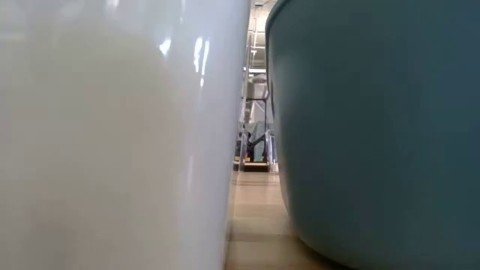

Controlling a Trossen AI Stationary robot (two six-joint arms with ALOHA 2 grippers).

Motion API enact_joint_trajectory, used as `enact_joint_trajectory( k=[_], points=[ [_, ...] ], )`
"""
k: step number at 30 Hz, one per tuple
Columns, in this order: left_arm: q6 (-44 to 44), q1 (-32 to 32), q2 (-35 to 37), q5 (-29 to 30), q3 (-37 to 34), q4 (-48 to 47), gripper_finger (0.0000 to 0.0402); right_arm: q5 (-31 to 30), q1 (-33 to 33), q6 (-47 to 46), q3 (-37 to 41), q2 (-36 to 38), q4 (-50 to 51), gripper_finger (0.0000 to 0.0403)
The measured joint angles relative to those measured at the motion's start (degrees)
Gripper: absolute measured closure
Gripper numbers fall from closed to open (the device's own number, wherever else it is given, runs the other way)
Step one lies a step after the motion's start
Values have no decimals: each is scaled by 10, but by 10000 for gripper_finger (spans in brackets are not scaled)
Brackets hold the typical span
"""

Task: Pick & Place Toothbrushes
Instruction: Put the purple toothbrush into the right transparent bin, then return to Home Position

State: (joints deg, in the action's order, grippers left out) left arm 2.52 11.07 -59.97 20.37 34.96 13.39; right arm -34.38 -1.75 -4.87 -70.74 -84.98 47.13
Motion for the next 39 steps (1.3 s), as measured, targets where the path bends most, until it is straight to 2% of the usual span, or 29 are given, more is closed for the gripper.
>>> enact_joint_trajectory(
  k=[2, 5, 7, 12, 15, 24, 32, 39],
  points=[
    [-1, 4, 51, -3, -33, 18, 259, 56, -67, 37, 0, 9, -28, 387],
    [-2, 13, 109, -17, -73, 58, 258, 194, -174, 83, 0, 0, -63, 387],
    [-2, 21, 134, -37, -90, 83, 259, 254, -235, 103, 0, -20, -67, 387],
    [-1, 51, 166, -59, -101, 95, 261, 282, -344, 132, 1, -84, -54, 387],
    [1, 66, 168, -59, -101, 100, 259, 328, -388, 146, 0, -118, -44, 387],
    [3, 69, 155, -59, -101, 103, 264, 361, -417, 184, 0, -183, -30, 380],
    [3, 67, 128, -56, -101, 103, 266, 359, -416, 147, 0, -175, -46, 286],
    [6, 60, 118, -54, -101, 104, 266, 359, -412, 156, 0, -123, -45, 203]
  ],
)
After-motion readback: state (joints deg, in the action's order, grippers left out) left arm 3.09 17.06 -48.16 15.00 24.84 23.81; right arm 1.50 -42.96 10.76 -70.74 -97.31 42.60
